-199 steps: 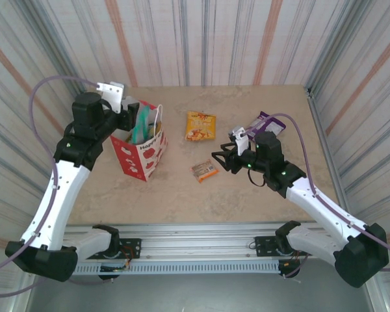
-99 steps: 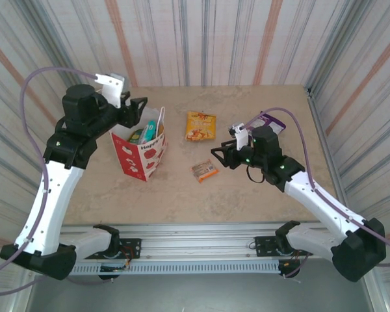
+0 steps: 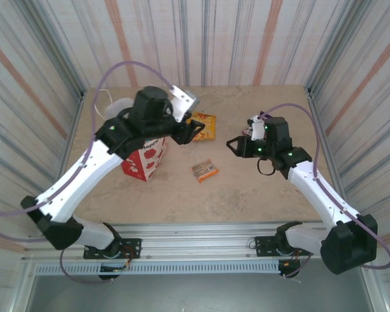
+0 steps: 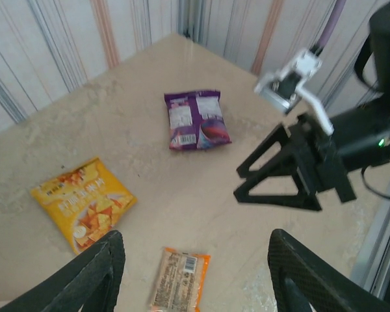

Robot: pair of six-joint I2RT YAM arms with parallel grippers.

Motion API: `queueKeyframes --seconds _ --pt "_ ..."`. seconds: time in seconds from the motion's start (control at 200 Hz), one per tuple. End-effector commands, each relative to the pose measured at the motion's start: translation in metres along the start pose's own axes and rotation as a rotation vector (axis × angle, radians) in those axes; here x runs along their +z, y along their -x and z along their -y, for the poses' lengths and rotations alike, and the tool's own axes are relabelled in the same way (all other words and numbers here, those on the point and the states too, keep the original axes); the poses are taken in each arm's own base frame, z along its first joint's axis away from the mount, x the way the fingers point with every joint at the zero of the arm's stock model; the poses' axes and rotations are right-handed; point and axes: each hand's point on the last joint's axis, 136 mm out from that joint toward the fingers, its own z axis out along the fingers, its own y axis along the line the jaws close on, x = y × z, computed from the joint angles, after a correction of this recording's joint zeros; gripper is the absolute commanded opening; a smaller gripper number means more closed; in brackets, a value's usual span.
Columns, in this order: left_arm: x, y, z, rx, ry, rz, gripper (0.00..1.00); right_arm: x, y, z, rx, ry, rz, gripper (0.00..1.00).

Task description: Place the snacks into the paper bag

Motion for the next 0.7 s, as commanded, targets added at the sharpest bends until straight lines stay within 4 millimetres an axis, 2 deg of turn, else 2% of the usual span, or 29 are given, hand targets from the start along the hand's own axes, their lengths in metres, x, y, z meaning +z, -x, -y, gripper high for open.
queueKeyframes --seconds 0.0,0.14,0.281,0.476,0.601,0.621,0.641,0.696 --pt "0.016 0.005 0.019 0.022 -0.01 -0.032 0.62 -0.016 0.002 0.021 0.138 -0.031 -0.019 0.59" --pt "0.062 -0.001 0.042 0.018 -0.053 -0.129 0.6 -0.031 0.01 0.068 0.267 -0.096 0.024 0.59" --pt "0.11 -0.009 0.062 0.018 -0.085 -0.19 0.61 -0.036 0.016 0.117 0.377 -0.17 0.066 0.59" --pt "0.168 -0.02 0.066 -0.025 -0.095 -0.204 0.61 -0.031 0.024 0.183 0.56 -0.23 0.102 0.62" --pt "0.199 -0.027 0.065 -0.034 -0.092 -0.195 0.63 -0.02 0.027 0.216 0.634 -0.259 0.095 0.64" --pt "0.199 -0.023 0.064 -0.038 -0.095 -0.184 0.63 -0.018 0.027 0.222 0.643 -0.27 0.094 0.65" --pt "0.211 -0.033 0.064 -0.041 -0.097 -0.206 0.63 -0.017 0.028 0.228 0.652 -0.281 0.096 0.65" --pt "0.222 -0.037 0.063 -0.05 -0.101 -0.219 0.63 -0.013 0.029 0.242 0.679 -0.303 0.094 0.68"
